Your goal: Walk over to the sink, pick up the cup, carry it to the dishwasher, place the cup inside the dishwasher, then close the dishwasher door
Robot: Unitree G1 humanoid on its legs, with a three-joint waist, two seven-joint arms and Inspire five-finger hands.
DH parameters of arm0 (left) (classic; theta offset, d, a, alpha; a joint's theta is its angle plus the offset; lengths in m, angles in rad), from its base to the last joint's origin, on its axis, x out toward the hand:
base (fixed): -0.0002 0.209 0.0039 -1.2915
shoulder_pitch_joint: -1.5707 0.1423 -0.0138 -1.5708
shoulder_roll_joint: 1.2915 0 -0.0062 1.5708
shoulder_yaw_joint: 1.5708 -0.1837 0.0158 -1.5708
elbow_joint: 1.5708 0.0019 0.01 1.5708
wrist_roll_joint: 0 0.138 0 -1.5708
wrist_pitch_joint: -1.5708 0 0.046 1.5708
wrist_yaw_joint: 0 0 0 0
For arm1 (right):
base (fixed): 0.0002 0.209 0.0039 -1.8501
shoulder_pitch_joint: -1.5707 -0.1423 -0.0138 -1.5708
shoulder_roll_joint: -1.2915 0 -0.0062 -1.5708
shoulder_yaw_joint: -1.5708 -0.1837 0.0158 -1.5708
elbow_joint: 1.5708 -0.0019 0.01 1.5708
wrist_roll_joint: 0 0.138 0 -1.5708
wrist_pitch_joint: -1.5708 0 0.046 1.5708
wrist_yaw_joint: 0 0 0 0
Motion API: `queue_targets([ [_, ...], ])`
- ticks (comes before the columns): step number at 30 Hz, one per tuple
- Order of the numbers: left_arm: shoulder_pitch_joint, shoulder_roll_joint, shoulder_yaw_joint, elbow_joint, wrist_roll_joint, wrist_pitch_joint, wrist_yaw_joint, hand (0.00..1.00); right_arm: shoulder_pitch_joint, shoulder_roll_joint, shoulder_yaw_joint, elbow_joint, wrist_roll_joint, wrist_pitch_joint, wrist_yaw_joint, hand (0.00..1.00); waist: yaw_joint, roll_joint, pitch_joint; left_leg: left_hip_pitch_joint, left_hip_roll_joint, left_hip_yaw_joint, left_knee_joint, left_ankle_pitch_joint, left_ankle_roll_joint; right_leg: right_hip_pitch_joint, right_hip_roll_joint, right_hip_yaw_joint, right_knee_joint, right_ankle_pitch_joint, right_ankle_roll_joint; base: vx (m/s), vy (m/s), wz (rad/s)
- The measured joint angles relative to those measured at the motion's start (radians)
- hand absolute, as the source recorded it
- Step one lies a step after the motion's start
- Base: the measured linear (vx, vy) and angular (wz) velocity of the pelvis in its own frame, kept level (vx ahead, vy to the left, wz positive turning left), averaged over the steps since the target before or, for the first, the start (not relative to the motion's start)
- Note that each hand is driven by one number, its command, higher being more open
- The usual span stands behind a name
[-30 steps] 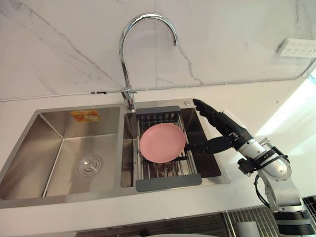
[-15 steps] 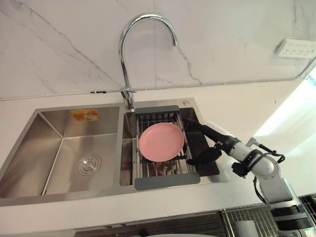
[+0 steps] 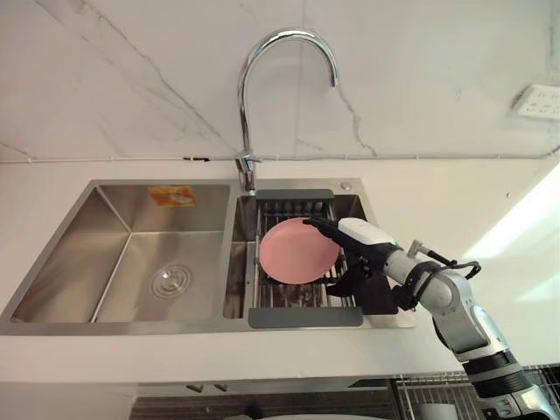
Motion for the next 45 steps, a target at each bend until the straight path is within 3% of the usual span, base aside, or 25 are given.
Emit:
queue_targets([
  [9,0.000,-0.002,0.000,-0.014,0.001,0.006,0.000,1.00,-0.021,0.056,0.064,0.060,-0.106,0.061,-0.027,1.00,0.016,-0.001,0.000,0.000,-0.003,-0.016,0.000,0.002,0.001,0.010,0.000,-0.017,-0.005,0.000,0.000,0.00,0.002,0.05],
  [17,0.000,-0.002,0.000,-0.016,0.012,0.006,0.000,1.00,-0.047,0.118,0.116,0.147,-0.184,0.116,-0.153,1.00,0.018,0.000,0.000,-0.001,-0.003,-0.022,0.000,0.005,0.002,0.012,0.000,-0.022,-0.005,0.000,0.000,0.00,0.001,0.01],
  [32,-0.001,0.000,-0.007,-0.021,0.033,0.007,0.000,1.00,-0.047,0.175,0.124,0.258,-0.183,0.113,-0.399,1.00,0.018,0.002,0.002,-0.003,0.000,-0.027,-0.001,0.009,0.008,0.017,0.003,-0.036,-0.014,-0.002,0.000,0.00,0.001,0.00],
  [45,-0.001,-0.006,-0.007,-0.043,0.049,0.007,0.000,1.00,-0.039,0.189,0.109,0.261,-0.140,0.103,-0.419,1.00,0.019,0.007,0.011,-0.007,-0.001,-0.030,0.000,0.010,0.012,0.018,0.004,-0.040,-0.015,0.004,-0.008,0.01,0.000,0.00],
])
